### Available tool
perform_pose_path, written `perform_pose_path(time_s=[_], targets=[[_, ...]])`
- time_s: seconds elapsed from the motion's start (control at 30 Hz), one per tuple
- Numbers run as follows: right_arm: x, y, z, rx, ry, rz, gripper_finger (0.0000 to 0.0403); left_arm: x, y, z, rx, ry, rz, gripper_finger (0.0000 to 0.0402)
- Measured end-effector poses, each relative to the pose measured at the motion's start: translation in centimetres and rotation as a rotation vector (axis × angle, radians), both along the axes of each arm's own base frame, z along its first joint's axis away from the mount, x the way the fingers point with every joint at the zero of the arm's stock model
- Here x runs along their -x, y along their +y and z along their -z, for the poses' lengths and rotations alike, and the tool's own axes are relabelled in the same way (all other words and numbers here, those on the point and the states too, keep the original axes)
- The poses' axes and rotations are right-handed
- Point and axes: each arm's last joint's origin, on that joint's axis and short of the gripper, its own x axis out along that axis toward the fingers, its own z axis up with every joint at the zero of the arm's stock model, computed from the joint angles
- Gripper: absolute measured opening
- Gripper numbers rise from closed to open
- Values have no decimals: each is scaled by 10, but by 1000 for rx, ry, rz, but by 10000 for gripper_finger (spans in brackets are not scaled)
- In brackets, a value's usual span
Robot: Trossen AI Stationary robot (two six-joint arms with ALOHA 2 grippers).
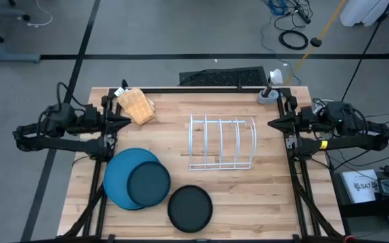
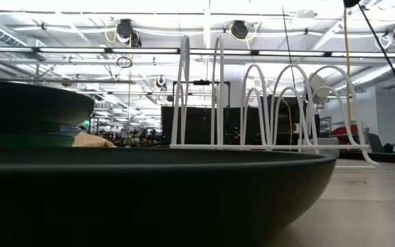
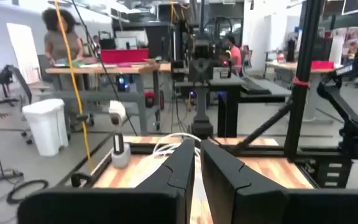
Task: Sort dishes
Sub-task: Put the dark green plate into the dish rack
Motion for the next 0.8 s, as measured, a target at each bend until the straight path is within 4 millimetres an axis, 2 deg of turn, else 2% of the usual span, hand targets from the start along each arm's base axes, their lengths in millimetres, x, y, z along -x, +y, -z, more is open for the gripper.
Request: perform_pose_path(time_s=[0.1, 0.3, 0.4, 0.53, 0.6, 0.67, 0.8], targets=[[-6, 0, 13, -9, 17, 15, 0, -13, -1, 26, 7, 56, 21, 41], [-21, -4, 42, -11, 24, 127, 0, -38, 0, 86, 130, 9, 7, 41], [-24, -4, 48, -17, 8, 135, 0, -44, -1, 112, 187, -8, 57, 41], [-27, -5, 56, -17, 30, 161, 0, -46, -3, 163, 254, 90, 100, 41], [-27, -6, 59, -19, 36, 198, 0, -45, -3, 181, 334, 78, 104, 41], [-27, -6, 58, -24, 32, 223, 0, -44, -3, 188, 413, 74, 103, 41], [-27, -7, 57, -39, 15, 239, 0, -44, -3, 189, 455, 86, 101, 41]])
